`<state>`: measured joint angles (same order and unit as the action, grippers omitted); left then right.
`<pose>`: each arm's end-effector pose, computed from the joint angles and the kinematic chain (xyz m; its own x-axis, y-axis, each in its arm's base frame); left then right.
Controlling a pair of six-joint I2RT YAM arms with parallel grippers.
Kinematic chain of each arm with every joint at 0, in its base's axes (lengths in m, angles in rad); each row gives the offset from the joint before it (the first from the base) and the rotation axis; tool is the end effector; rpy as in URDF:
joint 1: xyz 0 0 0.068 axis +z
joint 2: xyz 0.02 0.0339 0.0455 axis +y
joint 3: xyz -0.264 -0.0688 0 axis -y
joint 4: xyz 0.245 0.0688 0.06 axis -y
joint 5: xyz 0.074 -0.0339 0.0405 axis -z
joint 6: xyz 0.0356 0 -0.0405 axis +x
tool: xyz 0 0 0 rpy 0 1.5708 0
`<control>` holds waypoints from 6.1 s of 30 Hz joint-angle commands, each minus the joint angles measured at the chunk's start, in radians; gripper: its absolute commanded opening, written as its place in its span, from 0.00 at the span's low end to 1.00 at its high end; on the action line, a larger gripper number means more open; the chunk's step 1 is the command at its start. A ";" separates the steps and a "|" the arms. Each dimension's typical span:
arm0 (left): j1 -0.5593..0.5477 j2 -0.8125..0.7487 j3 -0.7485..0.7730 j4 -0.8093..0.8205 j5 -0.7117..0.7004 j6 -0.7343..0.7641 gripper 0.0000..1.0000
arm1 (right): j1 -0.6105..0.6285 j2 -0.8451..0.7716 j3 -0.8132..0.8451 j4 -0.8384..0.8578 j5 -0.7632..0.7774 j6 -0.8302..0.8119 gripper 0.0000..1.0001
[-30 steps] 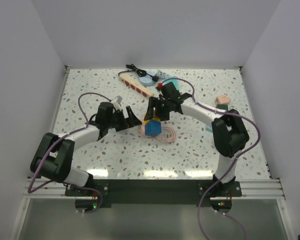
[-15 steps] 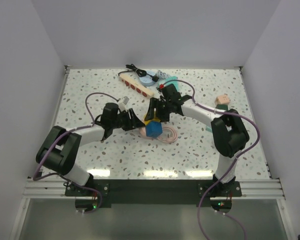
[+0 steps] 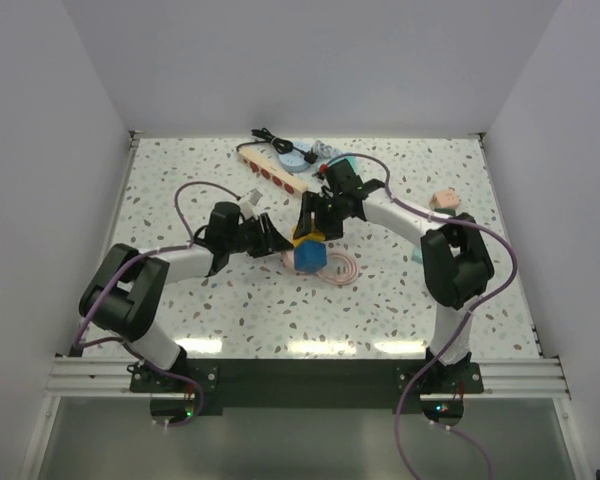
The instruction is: Pull the plug off the socket
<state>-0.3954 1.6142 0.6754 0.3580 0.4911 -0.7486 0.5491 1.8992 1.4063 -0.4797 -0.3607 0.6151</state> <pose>0.2821 -0.1359 0.1572 -0.8498 -0.2957 -0.4364 0.1708 0.6288 -0.7586 0.3430 0.2246 0.2116 -0.9553 0.0484 -0.2916 -0.1306 0.8160 0.5632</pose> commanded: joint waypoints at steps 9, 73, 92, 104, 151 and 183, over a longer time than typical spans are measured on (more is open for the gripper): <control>0.009 0.111 0.018 -0.111 -0.046 0.084 0.00 | -0.048 -0.054 0.142 -0.064 -0.115 -0.068 0.00; 0.013 0.046 0.236 -0.165 -0.011 -0.020 0.00 | -0.595 0.106 0.310 -0.404 0.447 -0.103 0.99; 0.015 0.039 0.265 -0.143 -0.005 -0.064 0.00 | -0.281 -0.196 0.011 -0.193 -0.069 -0.143 0.99; 0.012 0.032 0.251 -0.134 -0.009 -0.081 0.00 | -0.054 -0.154 0.025 -0.140 0.023 -0.186 0.99; -0.017 0.072 0.158 -0.168 -0.175 -0.121 0.83 | 0.018 -0.138 -0.042 0.023 -0.020 -0.149 0.00; -0.092 0.216 0.219 0.130 0.060 -0.454 0.23 | 0.017 -0.166 -0.173 0.231 -0.010 -0.063 0.00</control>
<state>-0.4503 1.8378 0.8337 0.3588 0.4141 -1.1297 0.5549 1.7321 1.2232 -0.3962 -0.3580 0.5240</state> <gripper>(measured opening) 0.430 0.654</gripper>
